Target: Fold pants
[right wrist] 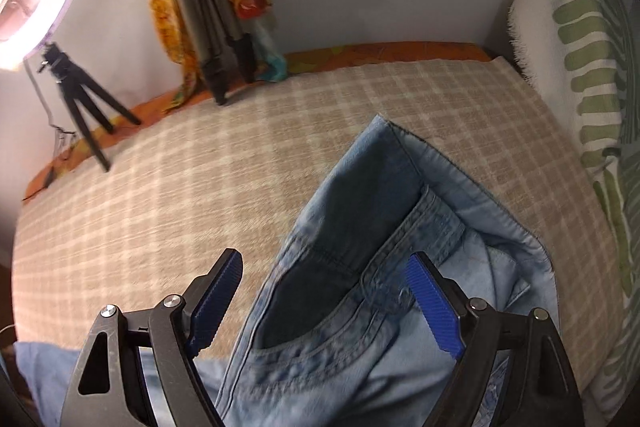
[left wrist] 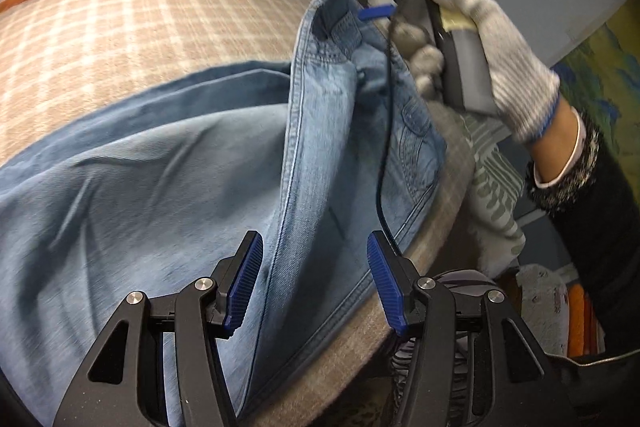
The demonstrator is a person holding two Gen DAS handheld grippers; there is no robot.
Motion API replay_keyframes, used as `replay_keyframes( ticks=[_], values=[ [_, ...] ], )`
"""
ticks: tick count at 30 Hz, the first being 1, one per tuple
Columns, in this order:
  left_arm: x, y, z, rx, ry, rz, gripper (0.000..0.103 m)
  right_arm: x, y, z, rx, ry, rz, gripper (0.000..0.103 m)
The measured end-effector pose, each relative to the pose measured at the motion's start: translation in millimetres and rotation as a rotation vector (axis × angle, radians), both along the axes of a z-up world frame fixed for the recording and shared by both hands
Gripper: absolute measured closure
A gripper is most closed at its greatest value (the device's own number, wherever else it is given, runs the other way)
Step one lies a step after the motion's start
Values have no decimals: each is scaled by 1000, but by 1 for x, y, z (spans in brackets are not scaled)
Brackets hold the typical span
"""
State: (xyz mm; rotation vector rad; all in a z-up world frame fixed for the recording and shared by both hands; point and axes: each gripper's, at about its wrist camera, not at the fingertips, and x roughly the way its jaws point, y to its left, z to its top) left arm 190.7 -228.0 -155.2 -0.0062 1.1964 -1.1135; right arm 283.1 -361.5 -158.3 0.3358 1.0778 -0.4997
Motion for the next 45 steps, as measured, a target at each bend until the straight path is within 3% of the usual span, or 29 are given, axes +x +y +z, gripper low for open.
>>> replay_keyframes(
  ticks=[2,6,10,13,17,19,20,24,36,41,45],
  values=[
    [-2,-6,-2,11,-12,-18,50,5,-1,-4,-7,17,-14,17],
    [-4,-13,-4,24,-27,-41,50,14,-7,-16,81,47,-55,17],
    [-9,-18,-7,35,-50,-65,50,20,-3,-23,9,90,-35,20],
    [-12,-19,-6,47,-88,-75,55,18,-6,-29,3,107,-10,35],
    [-18,-20,-7,89,-189,-97,88,8,-13,-32,90,69,43,67],
    [-20,-19,-6,92,-213,-102,91,-1,-17,-29,113,58,41,73],
    [-20,-18,-5,90,-223,-104,94,-5,-18,-26,129,42,49,83],
    [-22,-15,1,86,-277,-101,97,-26,-25,-11,193,-44,50,95],
    [-32,-9,17,83,-357,-134,98,-132,-42,28,296,-298,51,99],
    [-41,-14,13,89,-369,-153,98,-175,-45,22,346,-377,15,99],
    [-45,-17,10,92,-375,-164,98,-214,-48,0,397,-421,-34,99]
  ],
)
